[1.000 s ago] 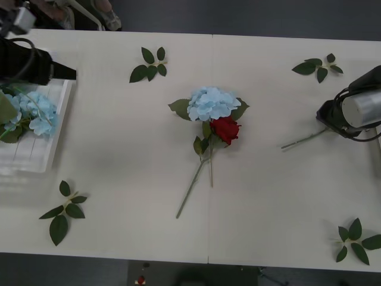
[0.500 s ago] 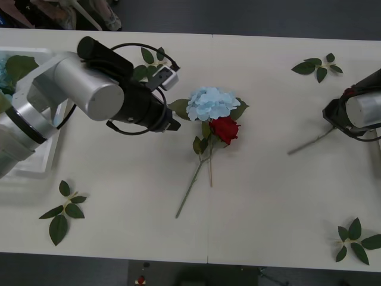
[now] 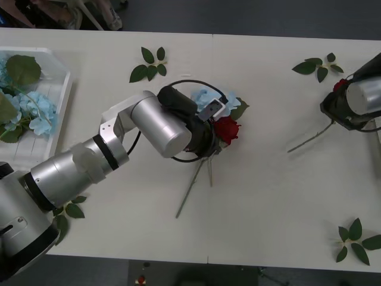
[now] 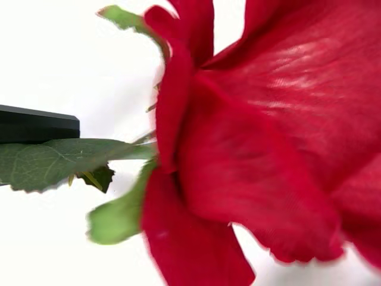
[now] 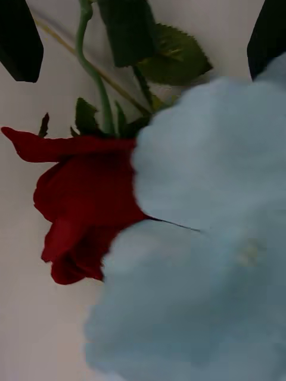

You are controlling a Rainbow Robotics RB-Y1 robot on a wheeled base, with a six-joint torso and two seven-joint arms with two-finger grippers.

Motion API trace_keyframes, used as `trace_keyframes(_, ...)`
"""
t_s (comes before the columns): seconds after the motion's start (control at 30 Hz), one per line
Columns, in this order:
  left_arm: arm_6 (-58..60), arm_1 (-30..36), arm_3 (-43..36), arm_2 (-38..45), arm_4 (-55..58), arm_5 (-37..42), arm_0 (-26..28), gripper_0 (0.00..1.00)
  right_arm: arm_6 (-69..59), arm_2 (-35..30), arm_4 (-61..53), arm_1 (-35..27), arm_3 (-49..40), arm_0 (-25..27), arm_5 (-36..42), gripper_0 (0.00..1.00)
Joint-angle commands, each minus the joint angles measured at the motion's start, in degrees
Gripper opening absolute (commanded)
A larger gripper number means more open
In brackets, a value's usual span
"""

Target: Put the red flowers into the right box and the blue flowers into the left box

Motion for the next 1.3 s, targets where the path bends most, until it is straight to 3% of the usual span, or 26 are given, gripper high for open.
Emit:
trace_keyframes(0.03,2.00,-1.37,2.86,-4.05,-0.01,-1.03,-3.48,1.00,11.94,0.09,-0.02,-10.76,-11.66,-4.30,7.15,0.00)
trace_keyframes(0.13,2.18,-2.16,4.09,-5.55,0.26,-1.03,-4.09,1.00,20.11,-0.35,-0.38,-17.70,-17.46,-4.65,12.60,0.00)
trace_keyframes(0.2,2.18,-2.16,4.09,-6.43,0.34,-1.21,-4.36,0.78,26.61,-1.06,-0.29,-21.13,-18.34,-4.65,14.18,0.00)
trace_keyframes(0.27,2.18,-2.16,4.09,-7.74,0.87,-1.82,-4.53,0.40,32.42,-1.23,1.21,-23.24,-16.23,-4.65,13.92,0.00)
trace_keyframes(0.3,2.26,-2.16,4.09,-7.92,0.96,-2.18,-4.53,0.31,33.38,-1.32,1.91,-23.42,-15.35,-4.65,13.57,0.00)
trace_keyframes(0.37,2.44,-2.16,4.09,-8.27,1.13,-2.97,-4.45,0.03,36.99,-1.23,4.55,-23.59,-10.86,-4.65,11.10,0.00)
trace_keyframes(0.6,2.44,-1.55,3.47,-7.57,-1.24,-4.37,-4.53,0.00,44.90,-1.23,8.94,-19.73,5.48,-3.86,-4.19,0.00)
trace_keyframes(0.67,2.53,-0.14,1.63,-6.60,-1.06,-4.37,-4.53,0.00,45.69,-1.23,11.84,-17.35,11.20,-3.25,-10.69,0.00)
trace_keyframes(0.8,2.97,3.90,-3.56,-5.90,2.01,-4.37,-4.53,0.00,45.34,-1.14,14.30,-14.98,15.68,-1.93,-16.41,0.00)
trace_keyframes(0.93,3.58,11.99,-14.37,-3.70,9.04,-2.44,-4.53,0.00,44.98,-1.14,14.74,-14.89,16.21,0.27,-18.60,0.00)
trace_keyframes(1.1,4.11,24.73,-30.01,6.06,22.32,8.63,-4.36,0.00,45.34,-1.14,14.21,-14.80,15.94,2.03,-20.36,0.00)
trace_keyframes(1.13,4.20,28.34,-33.27,9.75,26.01,12.94,-4.27,0.00,45.34,-1.14,14.04,-14.80,15.94,2.29,-20.89,0.04)
trace_keyframes(1.17,4.20,31.68,-35.90,13.61,29.26,16.54,-4.09,0.00,45.51,-1.14,13.86,-14.80,15.94,2.55,-21.33,0.31)
trace_keyframes(1.23,4.02,36.86,-37.48,18.71,36.20,20.68,-3.74,0.00,45.69,-1.14,13.51,-14.89,15.94,2.64,-21.68,0.51)
trace_keyframes(1.3,3.32,40.64,-36.60,22.49,42.71,23.22,-3.39,0.00,45.95,-1.14,13.25,-14.80,15.94,2.64,-21.68,0.59)
